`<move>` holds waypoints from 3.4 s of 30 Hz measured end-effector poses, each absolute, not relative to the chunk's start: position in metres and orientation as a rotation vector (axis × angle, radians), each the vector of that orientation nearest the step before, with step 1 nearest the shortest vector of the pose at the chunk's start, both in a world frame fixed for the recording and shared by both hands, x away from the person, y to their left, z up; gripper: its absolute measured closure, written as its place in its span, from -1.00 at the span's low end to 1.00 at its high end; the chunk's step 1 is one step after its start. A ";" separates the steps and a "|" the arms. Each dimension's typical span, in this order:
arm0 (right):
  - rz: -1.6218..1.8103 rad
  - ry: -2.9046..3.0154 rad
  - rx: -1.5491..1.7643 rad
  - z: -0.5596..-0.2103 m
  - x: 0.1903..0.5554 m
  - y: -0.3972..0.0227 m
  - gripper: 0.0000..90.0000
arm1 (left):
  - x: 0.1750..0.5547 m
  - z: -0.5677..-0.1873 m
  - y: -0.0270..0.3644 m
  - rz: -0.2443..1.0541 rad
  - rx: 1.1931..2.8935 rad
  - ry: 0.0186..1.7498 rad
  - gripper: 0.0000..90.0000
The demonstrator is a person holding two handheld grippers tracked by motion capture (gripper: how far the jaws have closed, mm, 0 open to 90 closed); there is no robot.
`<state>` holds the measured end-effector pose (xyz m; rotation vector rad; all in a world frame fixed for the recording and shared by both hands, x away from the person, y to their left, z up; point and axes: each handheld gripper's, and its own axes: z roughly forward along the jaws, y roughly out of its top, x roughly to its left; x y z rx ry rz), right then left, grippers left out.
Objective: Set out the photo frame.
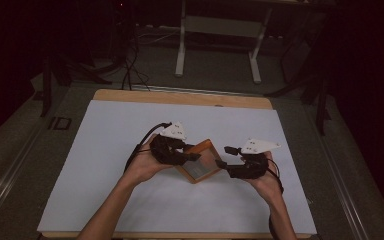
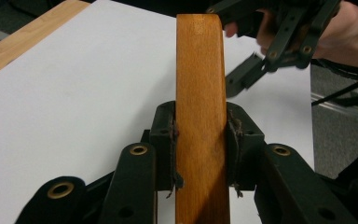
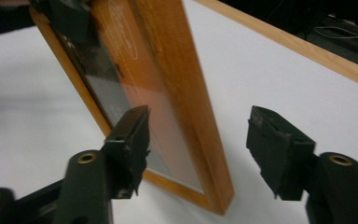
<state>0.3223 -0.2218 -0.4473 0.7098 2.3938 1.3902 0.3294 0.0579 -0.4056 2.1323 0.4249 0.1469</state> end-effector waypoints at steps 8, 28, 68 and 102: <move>1.437 2.467 0.642 -0.460 0.332 -0.203 -0.34 | 0.332 -0.406 0.057 0.109 2.145 0.340 0.51; 1.388 2.488 0.571 -0.457 0.321 -0.206 0.38 | 0.344 -0.413 0.069 0.121 2.106 0.498 0.18; 1.310 2.540 0.551 -0.463 0.317 -0.228 0.48 | 0.335 -0.487 0.061 0.115 2.014 0.645 -0.06; 1.328 2.584 0.640 -0.475 0.325 -0.245 0.41 | 0.325 -0.494 0.041 0.129 2.061 0.611 0.31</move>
